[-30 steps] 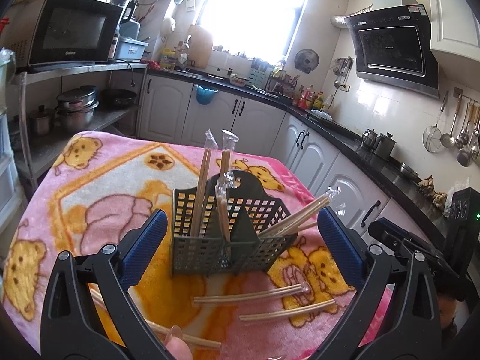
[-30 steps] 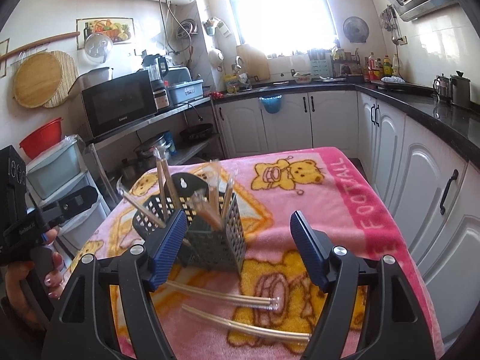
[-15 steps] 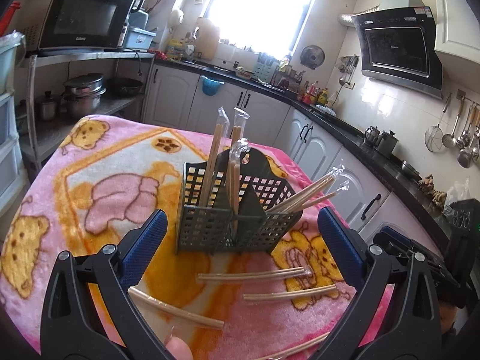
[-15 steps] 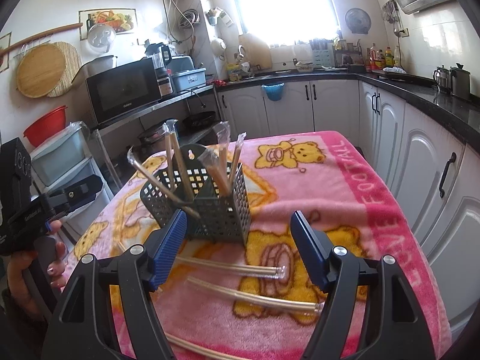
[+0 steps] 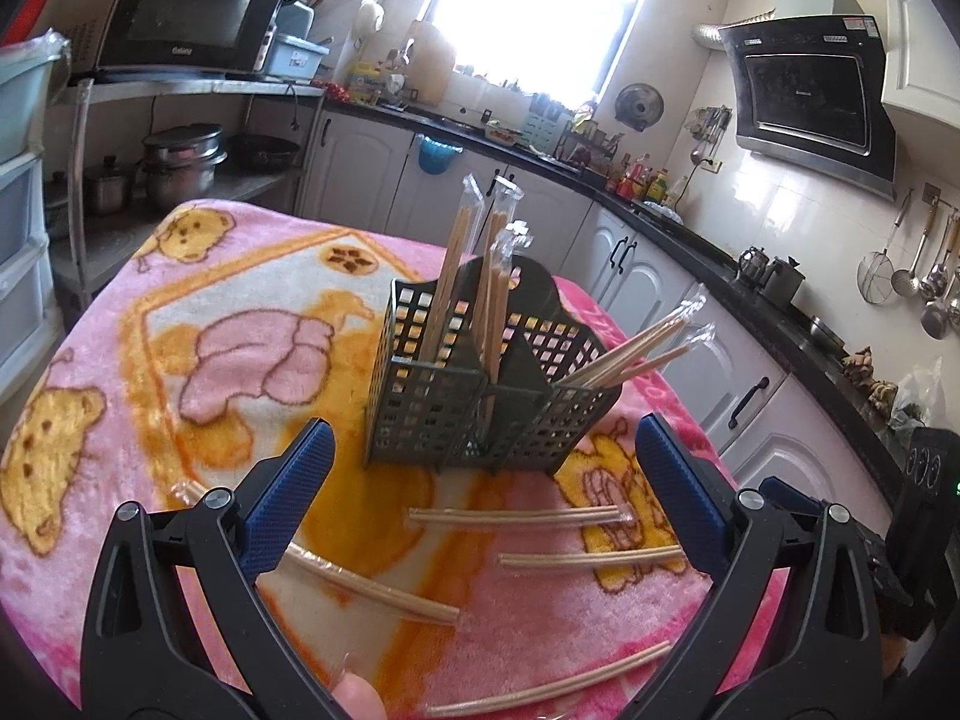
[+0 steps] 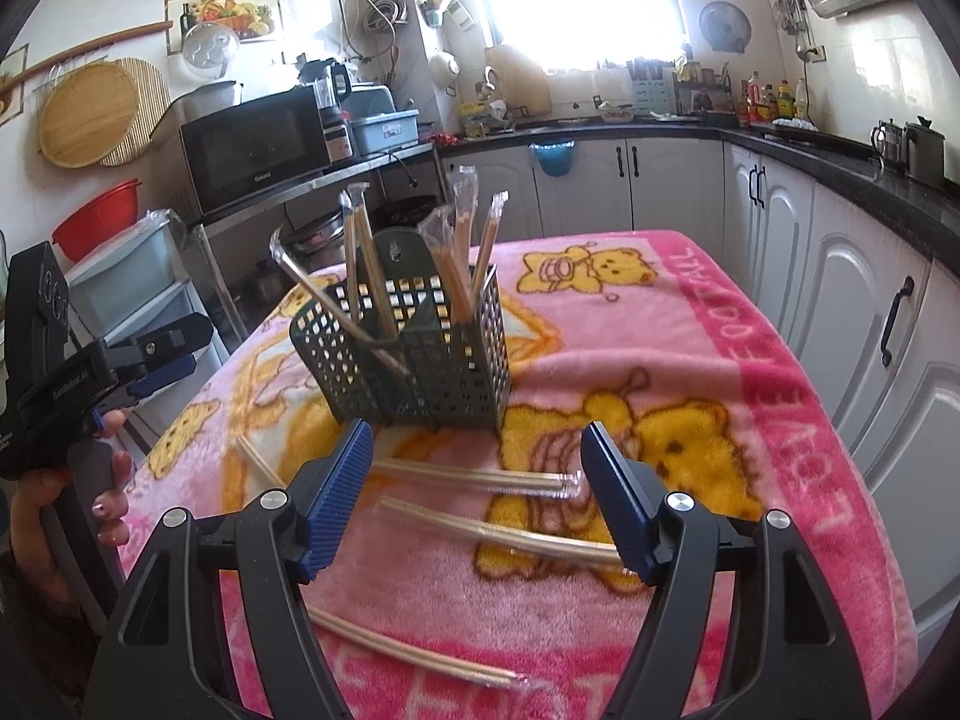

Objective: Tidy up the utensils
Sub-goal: 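Move both open tools back down to the chopsticks on the blanket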

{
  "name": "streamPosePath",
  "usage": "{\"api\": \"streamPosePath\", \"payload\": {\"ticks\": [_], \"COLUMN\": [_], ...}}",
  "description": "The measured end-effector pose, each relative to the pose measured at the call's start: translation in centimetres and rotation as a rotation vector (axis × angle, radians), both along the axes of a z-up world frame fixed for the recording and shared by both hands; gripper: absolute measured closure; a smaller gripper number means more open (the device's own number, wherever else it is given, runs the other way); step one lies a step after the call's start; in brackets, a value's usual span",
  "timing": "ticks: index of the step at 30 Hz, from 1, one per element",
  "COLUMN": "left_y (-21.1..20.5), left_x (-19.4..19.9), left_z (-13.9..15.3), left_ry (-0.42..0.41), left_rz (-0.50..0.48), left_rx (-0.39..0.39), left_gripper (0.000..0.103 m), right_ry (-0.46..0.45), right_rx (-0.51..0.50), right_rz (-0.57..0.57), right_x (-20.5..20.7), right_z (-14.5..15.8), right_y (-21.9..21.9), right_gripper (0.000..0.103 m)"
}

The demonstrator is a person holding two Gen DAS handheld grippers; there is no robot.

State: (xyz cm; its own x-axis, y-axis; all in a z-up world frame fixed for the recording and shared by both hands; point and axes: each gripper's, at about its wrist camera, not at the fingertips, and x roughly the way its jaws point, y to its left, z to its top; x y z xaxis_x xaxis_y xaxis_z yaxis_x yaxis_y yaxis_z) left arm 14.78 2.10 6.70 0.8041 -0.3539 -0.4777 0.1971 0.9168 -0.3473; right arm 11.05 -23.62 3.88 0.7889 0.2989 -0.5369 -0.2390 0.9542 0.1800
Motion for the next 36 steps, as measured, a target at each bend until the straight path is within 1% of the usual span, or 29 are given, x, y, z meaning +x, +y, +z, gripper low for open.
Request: {"api": "streamPosePath", "payload": {"ticks": [17, 22, 30, 33, 35, 36], "left_y": [0.8, 0.9, 0.5, 0.2, 0.1, 0.0], "left_x": [-0.8, -1.2, -1.7, -1.8, -2.0, -2.0], "left_z": [-3.7, -4.7, -6.6, -7.4, -7.9, -8.1], "left_ry": [0.083, 0.112, 0.156, 0.179, 0.194, 0.199], "left_rz": [0.024, 0.033, 0.014, 0.004, -0.01, -0.015], "left_rx": [0.021, 0.024, 0.056, 0.072, 0.068, 0.067], "left_gripper": [0.01, 0.01, 0.01, 0.01, 0.01, 0.011], "right_ry": [0.086, 0.106, 0.179, 0.214, 0.232, 0.241], "right_rx": [-0.037, -0.034, -0.045, -0.031, -0.026, -0.026], "right_rz": [0.027, 0.027, 0.029, 0.026, 0.025, 0.023], "right_x": [-2.3, -3.0, -4.0, -4.2, -4.3, -4.3], "right_z": [-3.9, -4.9, -7.2, -8.2, -8.8, -9.1], "right_y": [0.3, 0.0, -0.7, -1.0, -1.3, -1.5], "right_gripper": [0.034, 0.034, 0.034, 0.041, 0.045, 0.048]}}
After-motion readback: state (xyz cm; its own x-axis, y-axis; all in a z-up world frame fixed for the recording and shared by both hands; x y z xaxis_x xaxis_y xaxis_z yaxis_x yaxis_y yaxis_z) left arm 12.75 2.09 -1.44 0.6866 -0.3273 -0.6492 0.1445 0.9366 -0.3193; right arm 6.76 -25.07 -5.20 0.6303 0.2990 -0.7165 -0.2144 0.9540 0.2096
